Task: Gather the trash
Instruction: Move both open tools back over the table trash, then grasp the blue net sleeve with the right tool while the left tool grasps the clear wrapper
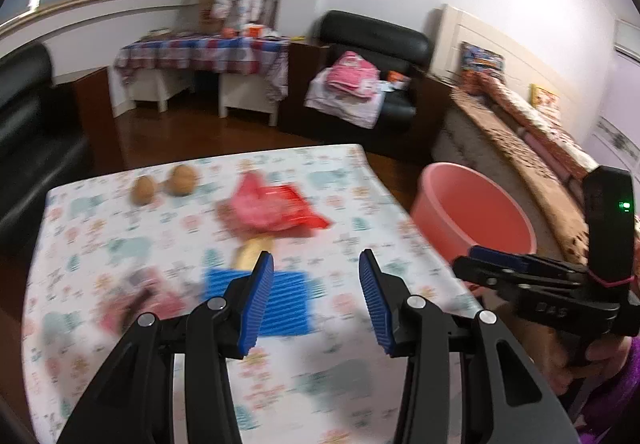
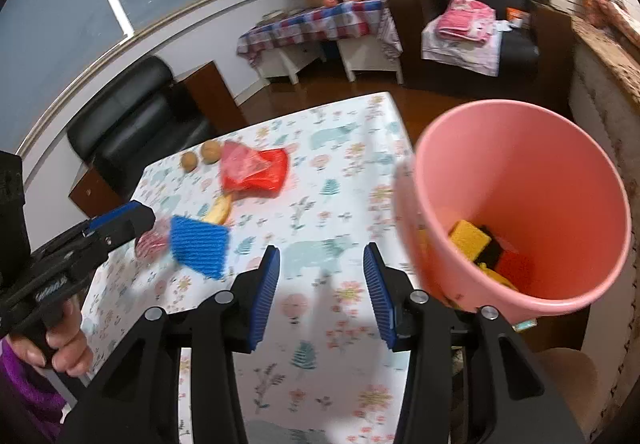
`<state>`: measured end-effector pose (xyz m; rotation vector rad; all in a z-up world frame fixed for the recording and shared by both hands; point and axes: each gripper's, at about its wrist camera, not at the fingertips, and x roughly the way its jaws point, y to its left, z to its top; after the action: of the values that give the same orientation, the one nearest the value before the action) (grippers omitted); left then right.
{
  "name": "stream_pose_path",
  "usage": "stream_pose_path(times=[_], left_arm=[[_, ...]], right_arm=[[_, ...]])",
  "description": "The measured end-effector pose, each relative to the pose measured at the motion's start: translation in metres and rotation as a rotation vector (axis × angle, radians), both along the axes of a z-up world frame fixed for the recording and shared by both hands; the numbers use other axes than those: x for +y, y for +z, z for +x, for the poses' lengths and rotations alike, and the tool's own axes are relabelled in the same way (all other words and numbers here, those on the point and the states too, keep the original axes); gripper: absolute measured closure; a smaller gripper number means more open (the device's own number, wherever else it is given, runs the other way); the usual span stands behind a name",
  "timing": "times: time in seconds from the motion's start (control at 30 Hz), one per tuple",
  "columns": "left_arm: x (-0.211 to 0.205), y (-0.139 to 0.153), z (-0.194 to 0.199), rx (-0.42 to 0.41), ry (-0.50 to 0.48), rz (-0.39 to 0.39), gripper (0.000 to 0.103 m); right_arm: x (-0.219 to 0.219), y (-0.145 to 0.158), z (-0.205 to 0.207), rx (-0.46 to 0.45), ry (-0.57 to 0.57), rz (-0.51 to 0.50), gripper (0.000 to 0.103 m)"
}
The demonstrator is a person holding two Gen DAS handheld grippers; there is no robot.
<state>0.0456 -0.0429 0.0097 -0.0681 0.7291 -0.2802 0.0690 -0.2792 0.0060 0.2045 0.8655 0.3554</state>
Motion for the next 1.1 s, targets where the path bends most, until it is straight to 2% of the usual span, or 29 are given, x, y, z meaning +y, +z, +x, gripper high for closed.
stream_pose_path(times=[0.33, 0.5, 0.77, 0.9, 1.1], left_arm=[[0.078, -0.021, -0.007, 0.045, 0.194, 0.08, 0.059], [0.103, -0.036, -0.002, 0.094, 0.24, 0.101, 0.059], [0.114, -0.058, 0.01, 0.153, 0.244, 0.096, 0.058], [0.118, -0.068, 0.015, 0.183, 0.232, 0.051, 0.053], [0.119, -0.07, 0.018, 0.175, 0.229, 0.036, 0.053]], right_arm=[[0.054, -0.002, 0.004, 0.009, 0.139, -0.033, 0.059], [0.067, -0.006, 0.003, 0.023, 0.171, -0.054, 0.059], [0.075, -0.013, 0.008, 0.044, 0.177, -0.069, 0.059], [0.081, -0.015, 0.011, 0.053, 0.183, -0.071, 0.059], [0.091, -0.017, 0.02, 0.064, 0.209, -0.055, 0.059]])
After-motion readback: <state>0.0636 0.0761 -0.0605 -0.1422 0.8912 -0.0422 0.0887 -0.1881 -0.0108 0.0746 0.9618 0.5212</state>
